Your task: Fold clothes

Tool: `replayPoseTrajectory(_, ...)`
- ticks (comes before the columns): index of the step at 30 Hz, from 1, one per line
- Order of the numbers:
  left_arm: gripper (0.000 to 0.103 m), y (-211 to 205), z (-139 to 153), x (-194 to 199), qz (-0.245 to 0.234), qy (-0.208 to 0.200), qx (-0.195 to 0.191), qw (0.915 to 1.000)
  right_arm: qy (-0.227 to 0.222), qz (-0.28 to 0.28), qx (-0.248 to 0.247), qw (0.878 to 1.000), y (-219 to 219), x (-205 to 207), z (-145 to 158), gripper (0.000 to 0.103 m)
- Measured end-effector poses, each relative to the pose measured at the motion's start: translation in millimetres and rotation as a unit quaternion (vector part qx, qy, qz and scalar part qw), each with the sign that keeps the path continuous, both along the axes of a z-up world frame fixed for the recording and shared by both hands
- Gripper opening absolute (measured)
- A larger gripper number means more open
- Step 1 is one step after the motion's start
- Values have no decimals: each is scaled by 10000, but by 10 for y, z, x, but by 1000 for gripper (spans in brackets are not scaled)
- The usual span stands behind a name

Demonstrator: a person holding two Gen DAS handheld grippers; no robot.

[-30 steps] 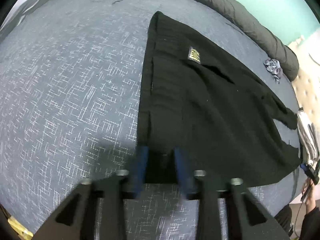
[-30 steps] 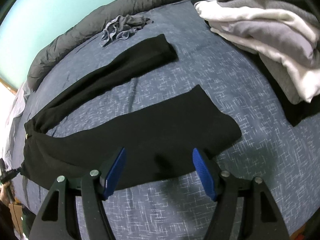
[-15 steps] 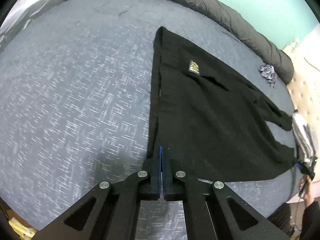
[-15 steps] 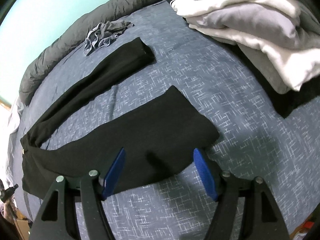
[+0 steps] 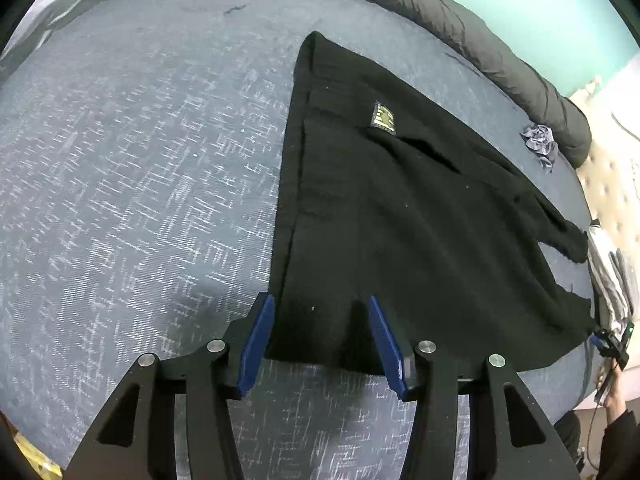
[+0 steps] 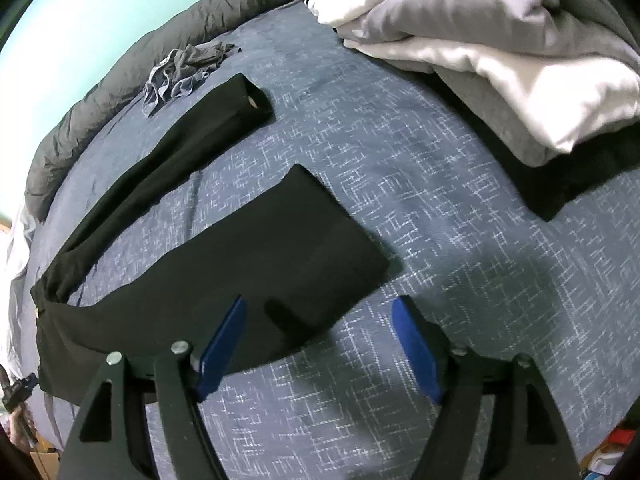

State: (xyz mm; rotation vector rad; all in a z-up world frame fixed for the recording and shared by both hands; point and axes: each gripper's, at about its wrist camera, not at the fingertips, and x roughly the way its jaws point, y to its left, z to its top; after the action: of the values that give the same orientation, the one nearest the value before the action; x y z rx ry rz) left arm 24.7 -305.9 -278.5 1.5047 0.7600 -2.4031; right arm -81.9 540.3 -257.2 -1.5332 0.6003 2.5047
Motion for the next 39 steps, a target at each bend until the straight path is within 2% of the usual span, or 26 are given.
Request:
replayPoseTrajectory(4,53,-31,-80,-15,47,-26,217,9998,-27,90,34,10000,-33,-18,-21,76)
replayPoseTrajectory(18,52,12,78,-147,-175,540,839,9949,-43,150,76,9998,-105,-44,-41,76)
replayPoseTrajectory(27,53,84,-154,-303,-88,265,1030,9943,-48,204,76,9998,-142,-56,-30,76)
replayPoseTrajectory(33,50,55,-129,-236,6,269,975,9949,-61,175,68,9998,-120,-63,-50,76)
replayPoseTrajectory(34,45,40,-112,-216,38,331,1009,9943,-61,173,73,9998,-118,-64,-49,76)
replayPoseTrajectory(36,44,-4,-56,-168,110,605,1201,9908,-66,174,71,9998,-113,-66,-50,76)
replayPoseTrajectory(39,44,15,-11,-167,13,745,1290,9888,-70,163,75,9998,-96,-68,-47,76)
